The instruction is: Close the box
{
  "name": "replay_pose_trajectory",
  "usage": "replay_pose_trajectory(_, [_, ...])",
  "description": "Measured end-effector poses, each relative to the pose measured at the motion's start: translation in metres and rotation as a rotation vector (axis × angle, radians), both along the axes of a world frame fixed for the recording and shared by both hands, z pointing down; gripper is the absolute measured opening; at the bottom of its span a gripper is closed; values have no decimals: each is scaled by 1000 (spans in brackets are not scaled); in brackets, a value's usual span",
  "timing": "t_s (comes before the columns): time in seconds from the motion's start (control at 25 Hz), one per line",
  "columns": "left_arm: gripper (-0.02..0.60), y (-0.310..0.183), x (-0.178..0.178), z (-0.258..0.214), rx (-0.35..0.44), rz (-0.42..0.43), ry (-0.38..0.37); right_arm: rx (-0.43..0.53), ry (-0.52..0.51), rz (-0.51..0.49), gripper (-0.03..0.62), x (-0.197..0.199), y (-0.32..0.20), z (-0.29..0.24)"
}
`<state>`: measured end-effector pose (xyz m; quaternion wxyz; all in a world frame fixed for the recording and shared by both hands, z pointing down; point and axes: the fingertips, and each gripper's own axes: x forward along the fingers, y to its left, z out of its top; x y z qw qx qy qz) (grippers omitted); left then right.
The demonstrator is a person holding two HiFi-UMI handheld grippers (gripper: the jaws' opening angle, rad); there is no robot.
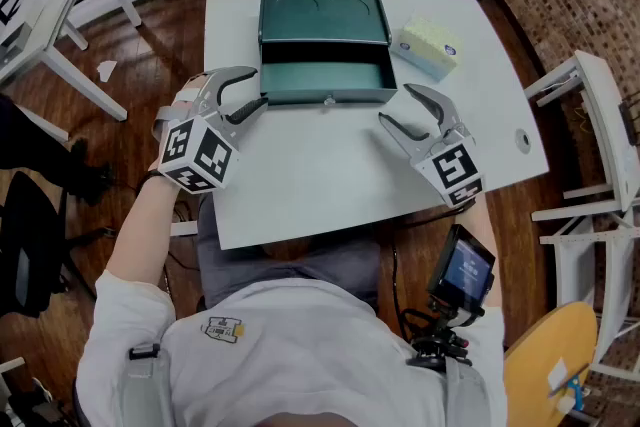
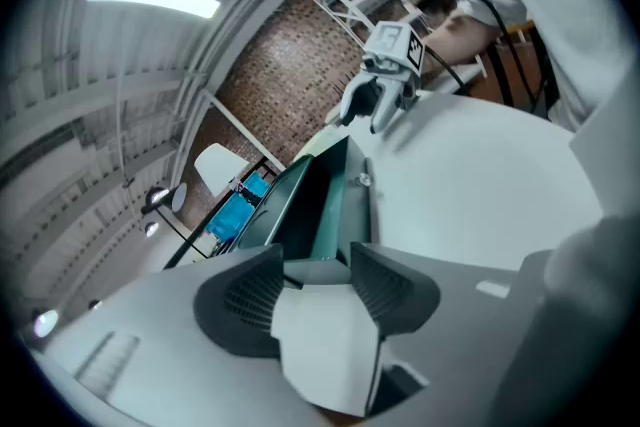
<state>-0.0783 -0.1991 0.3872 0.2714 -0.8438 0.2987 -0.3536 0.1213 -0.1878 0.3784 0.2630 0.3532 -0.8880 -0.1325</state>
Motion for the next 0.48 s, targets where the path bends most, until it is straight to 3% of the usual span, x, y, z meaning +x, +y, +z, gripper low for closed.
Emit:
replay_pose_trajectory(0.12, [363,-5,1,8,-180,58,203,-98,-58,-61,441,2,-25,9])
replay_pose_trajectory(0.24, [473,-17,2,9,-317,125,325,-198,-117,-128,568,0,-46,13])
replay_pose_trajectory(0.32, [550,-26,-1,9,-353,150,345,-253,-127,-179,588,-6,-51,16])
replay_pose_trajectory(0.48, [560,-35,0,8,-381,181,328,-272,-82,-230,588,-13,-53,20])
